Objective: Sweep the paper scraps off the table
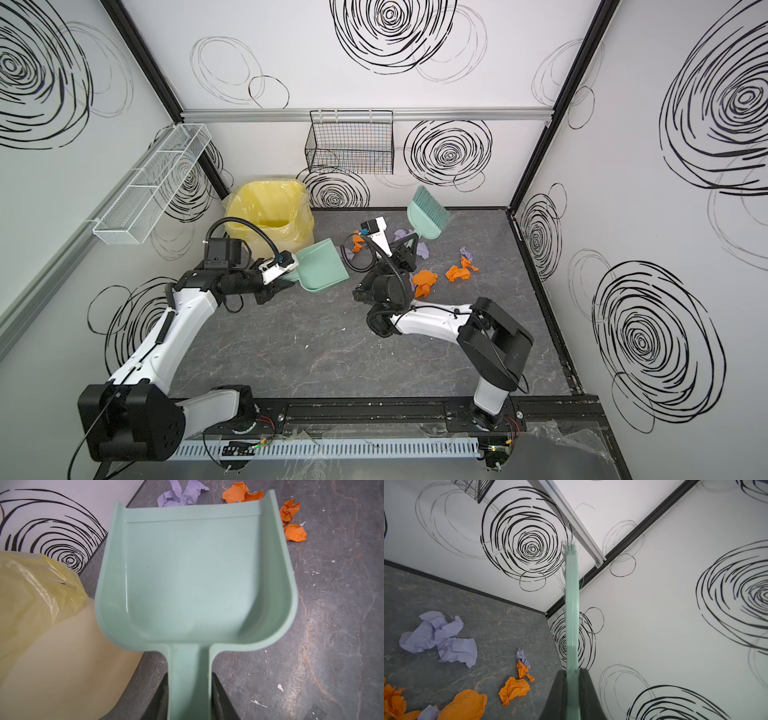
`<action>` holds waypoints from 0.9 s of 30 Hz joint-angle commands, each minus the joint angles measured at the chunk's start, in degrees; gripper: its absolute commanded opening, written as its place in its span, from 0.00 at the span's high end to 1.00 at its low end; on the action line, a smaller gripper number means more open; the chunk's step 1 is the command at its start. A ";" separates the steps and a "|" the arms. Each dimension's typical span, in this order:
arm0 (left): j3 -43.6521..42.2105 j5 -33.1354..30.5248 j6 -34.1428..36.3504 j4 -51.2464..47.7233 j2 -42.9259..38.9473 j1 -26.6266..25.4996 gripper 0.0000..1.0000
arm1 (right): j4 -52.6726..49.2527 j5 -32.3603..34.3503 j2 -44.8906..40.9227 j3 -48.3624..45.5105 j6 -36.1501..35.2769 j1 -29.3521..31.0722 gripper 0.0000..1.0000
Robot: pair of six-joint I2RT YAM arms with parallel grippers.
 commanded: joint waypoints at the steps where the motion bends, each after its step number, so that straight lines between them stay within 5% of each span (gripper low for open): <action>1: -0.39 2.07 0.65 -0.12 0.48 0.55 1.00 | 8.71 13.93 -0.38 1.56 -6.73 -1.31 1.00; 5: -0.65 1.65 0.86 0.31 0.62 0.64 1.00 | -0.17 13.88 -1.13 0.18 -4.68 -5.70 1.00; 11: 0.22 1.38 0.85 0.44 1.96 0.92 1.00 | -44.29 13.34 -1.81 -5.68 20.93 -11.82 1.00; 14: 0.54 1.79 0.04 1.10 2.95 0.85 1.00 | -35.19 13.09 -3.22 -6.25 15.99 -14.33 1.00; 23: 1.25 2.41 -1.09 2.34 5.65 0.75 1.00 | -49.02 9.44 -3.82 7.70 22.36 -17.20 1.00; 27: 2.12 2.59 -1.43 2.08 5.88 0.75 1.00 | -41.16 8.66 -0.40 8.20 18.22 -17.10 1.00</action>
